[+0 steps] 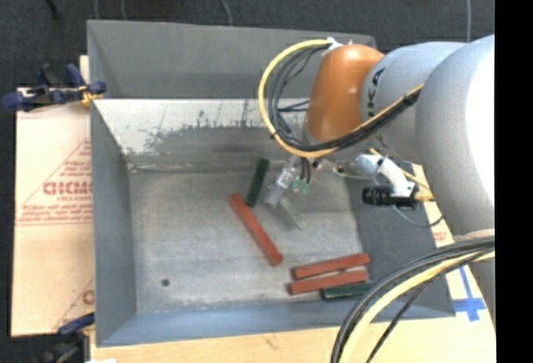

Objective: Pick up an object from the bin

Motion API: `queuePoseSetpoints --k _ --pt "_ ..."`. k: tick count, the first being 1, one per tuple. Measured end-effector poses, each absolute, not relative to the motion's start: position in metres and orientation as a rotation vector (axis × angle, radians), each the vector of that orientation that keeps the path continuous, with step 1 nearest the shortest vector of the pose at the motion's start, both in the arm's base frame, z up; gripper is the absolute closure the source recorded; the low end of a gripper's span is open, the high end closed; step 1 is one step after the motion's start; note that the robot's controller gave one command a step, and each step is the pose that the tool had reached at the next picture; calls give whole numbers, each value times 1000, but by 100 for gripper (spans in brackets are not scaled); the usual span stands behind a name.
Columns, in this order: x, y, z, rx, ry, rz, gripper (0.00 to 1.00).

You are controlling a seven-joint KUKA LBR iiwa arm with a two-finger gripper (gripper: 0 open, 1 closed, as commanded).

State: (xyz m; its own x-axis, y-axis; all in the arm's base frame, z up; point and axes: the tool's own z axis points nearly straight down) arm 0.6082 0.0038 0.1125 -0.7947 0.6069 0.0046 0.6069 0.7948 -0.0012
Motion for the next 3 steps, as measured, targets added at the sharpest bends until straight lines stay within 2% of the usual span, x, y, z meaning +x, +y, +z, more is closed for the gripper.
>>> queuePoseSetpoints --k 1,3 --pt "611 3 125 -1007 -2981 -4 100" --pt "610 2 136 -1004 -2981 -2 100"
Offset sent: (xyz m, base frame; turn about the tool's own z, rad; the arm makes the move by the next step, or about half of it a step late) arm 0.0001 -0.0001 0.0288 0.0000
